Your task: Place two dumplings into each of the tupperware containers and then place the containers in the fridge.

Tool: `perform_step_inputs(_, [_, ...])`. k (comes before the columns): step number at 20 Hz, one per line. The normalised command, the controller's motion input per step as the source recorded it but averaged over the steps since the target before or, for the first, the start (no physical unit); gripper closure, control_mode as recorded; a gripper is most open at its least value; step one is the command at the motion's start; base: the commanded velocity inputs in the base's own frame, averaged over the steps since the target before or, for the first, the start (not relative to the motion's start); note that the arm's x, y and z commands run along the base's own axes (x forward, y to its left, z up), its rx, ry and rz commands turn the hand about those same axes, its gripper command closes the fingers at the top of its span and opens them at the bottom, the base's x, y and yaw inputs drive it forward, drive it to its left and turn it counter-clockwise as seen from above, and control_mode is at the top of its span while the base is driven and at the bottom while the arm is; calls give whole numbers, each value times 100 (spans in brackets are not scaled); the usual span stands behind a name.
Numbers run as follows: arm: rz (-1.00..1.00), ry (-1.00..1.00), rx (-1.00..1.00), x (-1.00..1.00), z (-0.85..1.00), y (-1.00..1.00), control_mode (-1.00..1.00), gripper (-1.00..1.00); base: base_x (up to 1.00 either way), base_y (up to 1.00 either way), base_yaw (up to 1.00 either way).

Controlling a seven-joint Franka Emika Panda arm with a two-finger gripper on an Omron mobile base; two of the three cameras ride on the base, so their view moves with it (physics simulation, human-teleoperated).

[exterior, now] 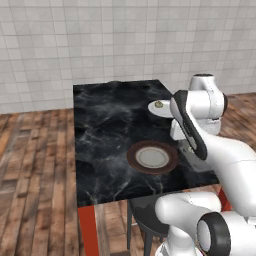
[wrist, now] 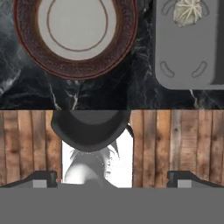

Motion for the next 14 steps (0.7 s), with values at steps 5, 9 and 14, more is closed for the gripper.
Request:
perform_step_inputs(5, [-10, -12, 0, -47, 0, 7, -100, -100, 0, 0, 0])
perform_step_inputs(9, [-3, -17, 0, -26, 0, 13, -100, -100, 0, 0, 0])
perform_step_inputs(14, [0, -13, 0, -3, 4, 35, -100, -100, 0, 0, 0])
